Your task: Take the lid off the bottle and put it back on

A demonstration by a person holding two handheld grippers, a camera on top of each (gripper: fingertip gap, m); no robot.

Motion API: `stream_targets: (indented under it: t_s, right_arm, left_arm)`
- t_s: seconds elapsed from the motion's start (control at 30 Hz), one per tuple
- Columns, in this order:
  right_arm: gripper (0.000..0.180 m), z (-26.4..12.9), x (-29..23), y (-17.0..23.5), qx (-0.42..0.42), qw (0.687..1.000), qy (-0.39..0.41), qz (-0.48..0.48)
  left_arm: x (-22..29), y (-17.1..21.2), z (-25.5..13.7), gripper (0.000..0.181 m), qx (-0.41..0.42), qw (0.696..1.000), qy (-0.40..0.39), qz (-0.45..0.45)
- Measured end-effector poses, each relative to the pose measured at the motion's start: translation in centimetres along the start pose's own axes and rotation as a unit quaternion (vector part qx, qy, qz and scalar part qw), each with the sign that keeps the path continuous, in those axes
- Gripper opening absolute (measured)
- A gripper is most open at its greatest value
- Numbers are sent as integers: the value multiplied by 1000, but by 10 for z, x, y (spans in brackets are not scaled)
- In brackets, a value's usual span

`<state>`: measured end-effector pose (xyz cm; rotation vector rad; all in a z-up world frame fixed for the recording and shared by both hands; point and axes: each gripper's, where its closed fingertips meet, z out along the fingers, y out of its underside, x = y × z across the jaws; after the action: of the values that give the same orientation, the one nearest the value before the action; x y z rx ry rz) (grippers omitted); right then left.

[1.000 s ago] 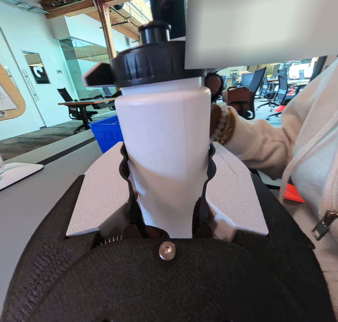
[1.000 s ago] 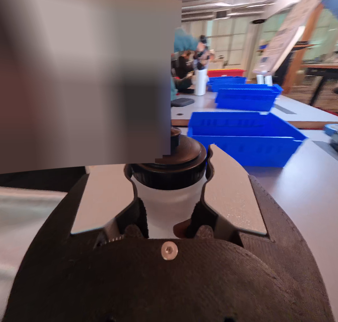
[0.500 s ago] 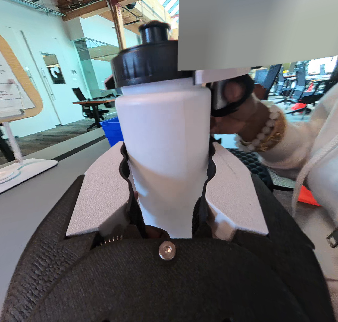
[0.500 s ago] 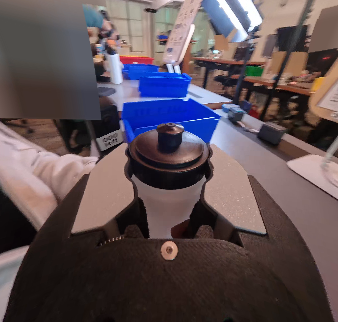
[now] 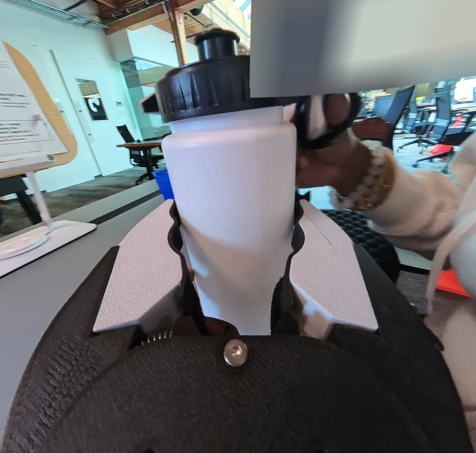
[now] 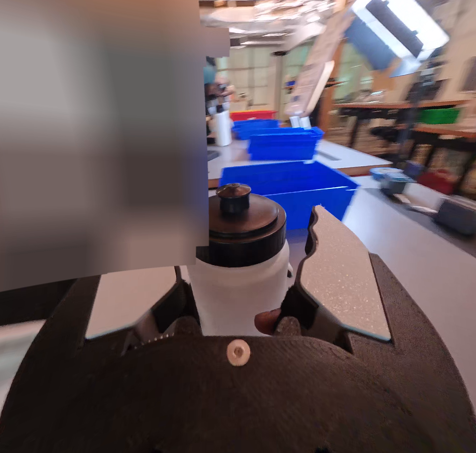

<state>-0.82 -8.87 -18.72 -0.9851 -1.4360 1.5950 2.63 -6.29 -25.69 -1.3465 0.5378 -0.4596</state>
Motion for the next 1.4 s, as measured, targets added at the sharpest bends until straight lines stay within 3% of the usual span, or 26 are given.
stream_targets:
  t_s: [0.07,0.13,0.27,0.43,0.57,0.67,0.8,0.9,1.0,1.1,1.2,1.3,1.4]
  right_arm:
    - [99,-2,7,-2,9,996,90,-16]
    - [93,-3,12,3,-13,985,163,-49]
    - [79,2,12,13,-68,976,179,-101]
    - [78,3,0,15,-86,994,21,-66]
    - [78,-4,-19,15,-90,983,-149,-55]
    - [78,-4,-21,15,-73,977,-194,-40]
    - [85,-1,-13,11,-41,988,-146,27]
    - [94,-2,4,4,-11,998,-23,53]
    - [104,-4,14,1,2,994,109,25]
    - [93,-3,18,-1,-5,982,185,-28]
    - [77,4,14,6,-35,985,166,-28]
    - [77,6,12,7,-50,992,115,-14]
    - [77,5,2,7,-60,998,15,0]
  left_arm:
    - [-6,1,0,85,-2,1000,-21,3]
    - [-8,1,0,85,-3,1000,-27,7]
    - [-4,0,0,85,-3,1000,-15,7]
    - [4,-1,-1,84,1,1000,25,-15]
    - [18,-2,-1,84,5,997,71,-24]
    - [17,-2,-1,84,6,997,71,-28]
    - [8,-1,0,84,2,999,34,-11]
    - [1,0,0,85,-2,1000,0,5]
    - [-6,1,0,85,-5,1000,-26,11]
    - [-6,1,0,85,-6,999,-28,14]
    - [-7,1,0,84,-7,1000,-29,7]
    - [-6,1,0,84,-7,1000,-17,1]
    - [1,0,-1,84,-3,1000,13,-9]
